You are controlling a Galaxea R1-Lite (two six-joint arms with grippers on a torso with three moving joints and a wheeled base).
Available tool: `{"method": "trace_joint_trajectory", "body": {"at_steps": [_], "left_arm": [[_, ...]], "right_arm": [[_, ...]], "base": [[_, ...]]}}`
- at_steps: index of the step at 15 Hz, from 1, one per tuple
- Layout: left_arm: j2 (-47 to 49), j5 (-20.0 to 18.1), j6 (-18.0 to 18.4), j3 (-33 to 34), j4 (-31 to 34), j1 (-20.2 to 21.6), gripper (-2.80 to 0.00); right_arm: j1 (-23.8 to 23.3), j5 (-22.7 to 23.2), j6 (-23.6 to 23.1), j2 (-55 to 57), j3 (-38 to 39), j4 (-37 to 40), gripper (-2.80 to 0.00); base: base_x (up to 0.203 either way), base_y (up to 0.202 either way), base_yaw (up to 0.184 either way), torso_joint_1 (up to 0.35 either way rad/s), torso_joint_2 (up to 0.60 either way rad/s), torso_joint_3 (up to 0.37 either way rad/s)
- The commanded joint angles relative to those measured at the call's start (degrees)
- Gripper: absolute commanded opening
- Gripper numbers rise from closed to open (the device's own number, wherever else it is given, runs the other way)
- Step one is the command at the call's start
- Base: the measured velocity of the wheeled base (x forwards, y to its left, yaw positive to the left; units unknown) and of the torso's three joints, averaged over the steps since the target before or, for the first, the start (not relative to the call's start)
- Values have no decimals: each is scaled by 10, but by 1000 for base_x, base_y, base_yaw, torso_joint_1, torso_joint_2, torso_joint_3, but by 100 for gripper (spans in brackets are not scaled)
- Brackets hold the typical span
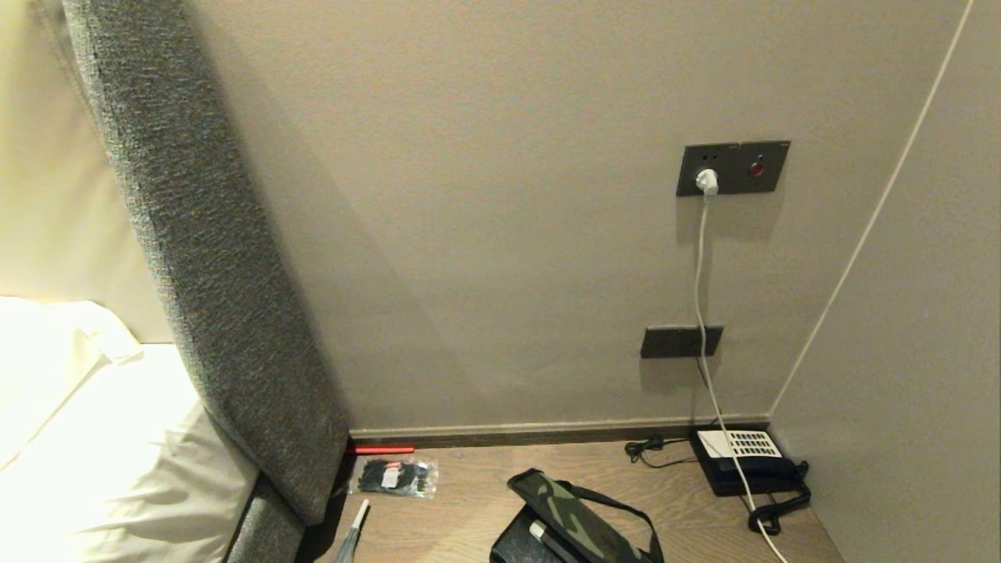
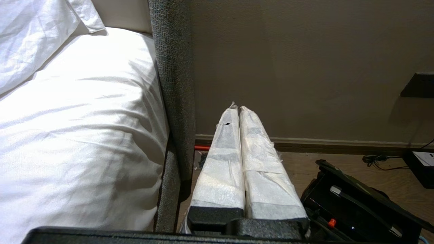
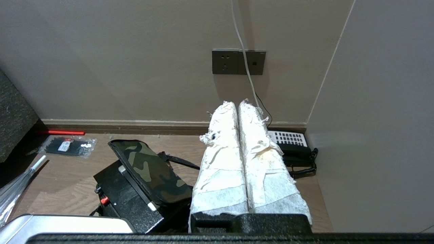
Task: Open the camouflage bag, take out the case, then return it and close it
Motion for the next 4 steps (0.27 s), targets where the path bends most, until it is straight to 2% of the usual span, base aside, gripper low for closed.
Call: {"method": "trace_joint_trajectory", "body": {"at_steps": [1,4], "left_arm": [[-1,0,0,2,0,0,-280],[-1,0,0,2,0,0,-280]], "right_arm": [[0,0,0,1,-1,0,-280],[0,2,-1,1,1,-5,-280]], "base": [[0,0,0,0,0,0],[0,0,0,0,0,0]]}}
